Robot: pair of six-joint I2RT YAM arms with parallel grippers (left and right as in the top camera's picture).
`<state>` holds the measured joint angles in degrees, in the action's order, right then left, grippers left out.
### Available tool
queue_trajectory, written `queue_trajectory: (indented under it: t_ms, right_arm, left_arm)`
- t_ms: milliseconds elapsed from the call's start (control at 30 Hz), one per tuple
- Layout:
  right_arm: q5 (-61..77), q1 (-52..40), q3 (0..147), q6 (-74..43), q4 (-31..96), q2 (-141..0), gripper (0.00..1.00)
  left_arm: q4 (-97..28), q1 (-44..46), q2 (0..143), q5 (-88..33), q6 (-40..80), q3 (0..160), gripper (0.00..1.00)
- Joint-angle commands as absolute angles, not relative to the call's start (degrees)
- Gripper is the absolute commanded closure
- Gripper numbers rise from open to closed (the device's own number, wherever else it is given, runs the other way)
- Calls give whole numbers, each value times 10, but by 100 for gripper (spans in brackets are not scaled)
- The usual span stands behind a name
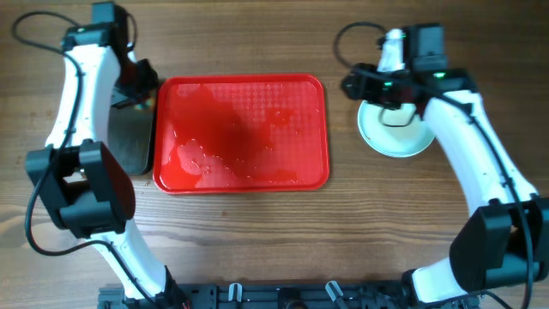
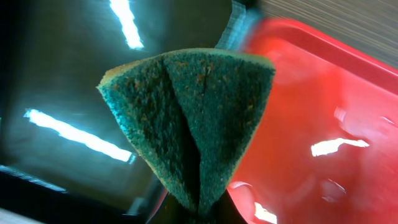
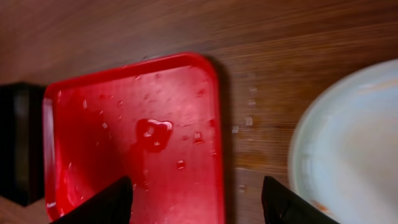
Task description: Clean dirty plates on tray and stack at the side
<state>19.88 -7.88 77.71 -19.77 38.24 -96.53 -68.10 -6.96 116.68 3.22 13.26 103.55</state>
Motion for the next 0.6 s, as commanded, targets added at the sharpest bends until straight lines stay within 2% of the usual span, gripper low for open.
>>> queue_trajectory:
  t_ms: [0,67,100,167,367,500,567]
  right_arm:
    - [162,-144,784,-213,352,-982,34]
    - [133,-178,784,-210,350,-983,34]
    - [133,-183,784,-210,351,-983,34]
    - [133,-185,783,-210,351,-983,34]
    - [133,-183,789,-171,358,-971,34]
    - [72,-178,807,-163,384,-888,34]
    - [43,-177,810,-163,386,-821,34]
  left_arm:
    - [-654,-109,1171,74,142,1018,95]
    - [-599,-135,1171,74,170,979,83]
    - [-585,-142,1171,74,170,966,67]
    - [-574,-155,1171,74,186,953,0]
    - [-647,-142,1097,17,187,966,0]
    - [-669,-105,973,-143,187,969,0]
    - [-669,-83,937,-173,189,969,0]
